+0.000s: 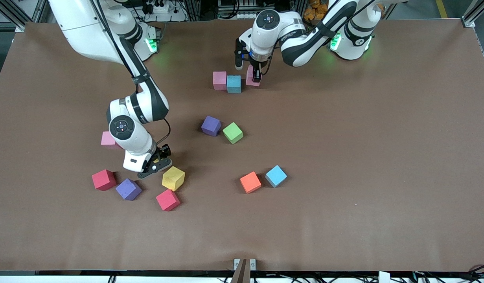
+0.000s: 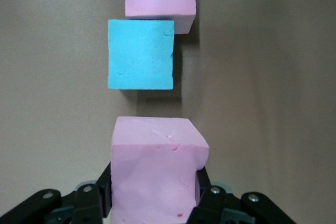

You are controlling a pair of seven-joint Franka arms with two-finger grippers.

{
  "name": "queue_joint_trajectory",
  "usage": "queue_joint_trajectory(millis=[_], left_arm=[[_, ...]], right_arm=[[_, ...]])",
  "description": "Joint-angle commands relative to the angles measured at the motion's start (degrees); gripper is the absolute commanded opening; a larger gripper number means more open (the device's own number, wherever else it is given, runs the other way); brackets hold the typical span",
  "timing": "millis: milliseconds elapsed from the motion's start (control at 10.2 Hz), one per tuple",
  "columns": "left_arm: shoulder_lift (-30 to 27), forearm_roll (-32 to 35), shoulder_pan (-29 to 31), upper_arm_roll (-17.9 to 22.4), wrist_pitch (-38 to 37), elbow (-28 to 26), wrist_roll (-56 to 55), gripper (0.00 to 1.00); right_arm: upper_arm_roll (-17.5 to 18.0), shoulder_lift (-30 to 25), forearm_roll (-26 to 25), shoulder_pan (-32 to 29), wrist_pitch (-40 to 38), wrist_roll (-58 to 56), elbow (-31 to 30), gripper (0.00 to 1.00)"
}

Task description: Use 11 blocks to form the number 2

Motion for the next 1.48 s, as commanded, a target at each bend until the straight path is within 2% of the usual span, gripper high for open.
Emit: queue_joint_trajectory(millis=[0,197,492,689,984,1378], left_arm=[[1.6,2.6,-1.0,1.4,3.0,-0.1,-1.3,0.00],[2.5,5.2,-5.8,7.2,4.6,0.2,-1.3,0.00],[4.1,5.9,-8.8,10.3,5.4,0.5,-1.4,0.00],[5.4,5.9,-11.6,11.7,5.4,2.1,-5.0,0.00],[6.7,5.9,-18.0,17.7,5.4,5.3,-5.7,0.00],[7.6,7.2,-18.3,18.9,5.4,6.0,-5.7,0.00]], right_arm=[[0.7,-1.7,0.9,-0.6,-0.8,0.6,-1.1,0.00],[0.9,-1.8,3.8,-0.2,-2.1,5.0,-0.7,0.00],[0.9,-2.6,5.4,-0.3,-4.0,7.7,-0.3,0.00],[1.0,-3.5,5.6,0.1,-9.1,11.6,1.3,0.00],[1.3,-3.9,5.6,0.6,-9.4,16.2,2.1,0.00],[1.4,-4.1,5.6,0.7,-10.5,16.5,3.0,0.00]])
